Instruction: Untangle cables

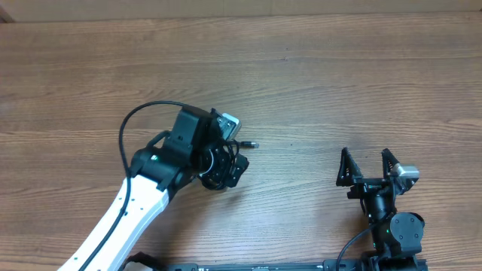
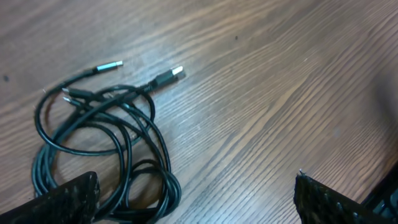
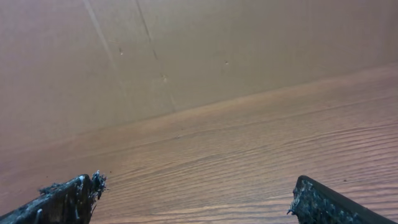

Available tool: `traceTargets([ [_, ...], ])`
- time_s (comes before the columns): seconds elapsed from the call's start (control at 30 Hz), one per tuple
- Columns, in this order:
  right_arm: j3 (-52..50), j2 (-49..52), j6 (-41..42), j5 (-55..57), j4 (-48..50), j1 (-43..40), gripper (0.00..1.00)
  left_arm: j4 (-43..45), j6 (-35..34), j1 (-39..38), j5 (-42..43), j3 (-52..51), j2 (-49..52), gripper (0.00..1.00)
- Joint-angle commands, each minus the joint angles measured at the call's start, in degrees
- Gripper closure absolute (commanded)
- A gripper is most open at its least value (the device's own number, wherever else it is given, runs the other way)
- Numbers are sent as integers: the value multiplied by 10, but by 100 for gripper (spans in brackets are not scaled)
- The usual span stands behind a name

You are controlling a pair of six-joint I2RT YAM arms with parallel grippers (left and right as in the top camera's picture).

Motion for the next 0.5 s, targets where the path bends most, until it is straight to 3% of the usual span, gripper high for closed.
traceTargets([
  [0.0,-6,-6,0,5,1,0,0,-1,0,-3,8,15,25,0],
  [0.3,-6,-6,0,5,1,0,0,17,-3,-3,-8,15,102,0],
  [0.47,-6,-6,1,5,1,0,0,22,-40,-3,-28,15,141,0],
])
